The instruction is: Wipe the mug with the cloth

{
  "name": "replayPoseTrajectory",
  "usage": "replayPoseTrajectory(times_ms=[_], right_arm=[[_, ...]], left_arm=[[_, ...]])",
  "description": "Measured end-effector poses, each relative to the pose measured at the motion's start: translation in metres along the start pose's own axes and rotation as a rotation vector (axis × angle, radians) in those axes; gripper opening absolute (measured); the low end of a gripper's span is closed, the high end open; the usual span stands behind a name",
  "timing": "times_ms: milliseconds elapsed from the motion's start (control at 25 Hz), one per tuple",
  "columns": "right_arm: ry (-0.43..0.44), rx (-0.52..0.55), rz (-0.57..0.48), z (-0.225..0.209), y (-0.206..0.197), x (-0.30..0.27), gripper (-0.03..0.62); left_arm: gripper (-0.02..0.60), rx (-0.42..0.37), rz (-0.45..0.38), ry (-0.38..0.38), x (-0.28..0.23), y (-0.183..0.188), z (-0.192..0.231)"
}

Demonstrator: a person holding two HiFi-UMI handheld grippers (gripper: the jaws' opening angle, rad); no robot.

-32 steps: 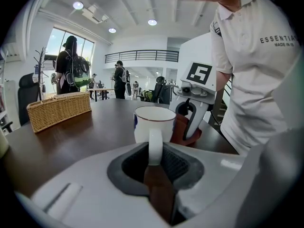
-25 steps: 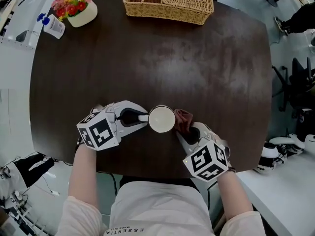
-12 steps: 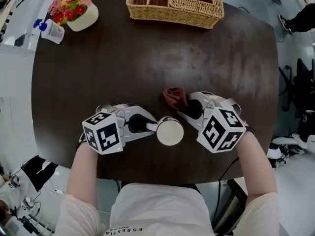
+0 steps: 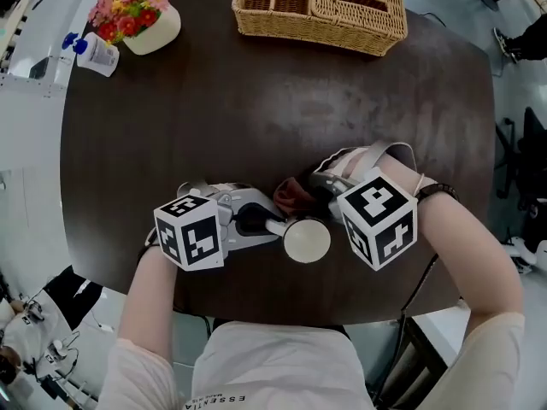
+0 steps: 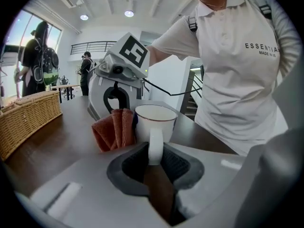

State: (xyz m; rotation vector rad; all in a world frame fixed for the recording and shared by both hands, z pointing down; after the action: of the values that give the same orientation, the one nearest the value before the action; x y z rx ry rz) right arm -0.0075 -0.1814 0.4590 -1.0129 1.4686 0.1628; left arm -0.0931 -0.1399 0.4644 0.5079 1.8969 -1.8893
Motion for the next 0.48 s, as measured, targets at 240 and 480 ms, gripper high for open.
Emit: replayPoseTrajectory(times_ms=[240, 480], right_arm=[[0.028, 0.115, 0.069, 0.004, 0.003, 0.001, 0.078], [-0.039, 0.107, 0.102, 0.023, -0.009, -0.007, 0.078]], left_arm=[[0.080, 0.028, -0.004, 0.024, 0.001, 0.000, -0.001], [0.080, 0.059, 0.002, 0.085, 0.002, -0.001, -0.006]])
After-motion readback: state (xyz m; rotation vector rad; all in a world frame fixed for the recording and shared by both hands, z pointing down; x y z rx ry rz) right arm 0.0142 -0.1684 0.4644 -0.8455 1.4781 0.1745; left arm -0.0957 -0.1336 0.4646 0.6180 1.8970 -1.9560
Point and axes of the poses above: the fingertips, and each gripper's own axes: x backward along the fingers, z to its left, y out of its top, the point moved 6 cm from there along x, backward along the fingers, and after that the axes turned 14 degrees about y, right-handed, at the moved point
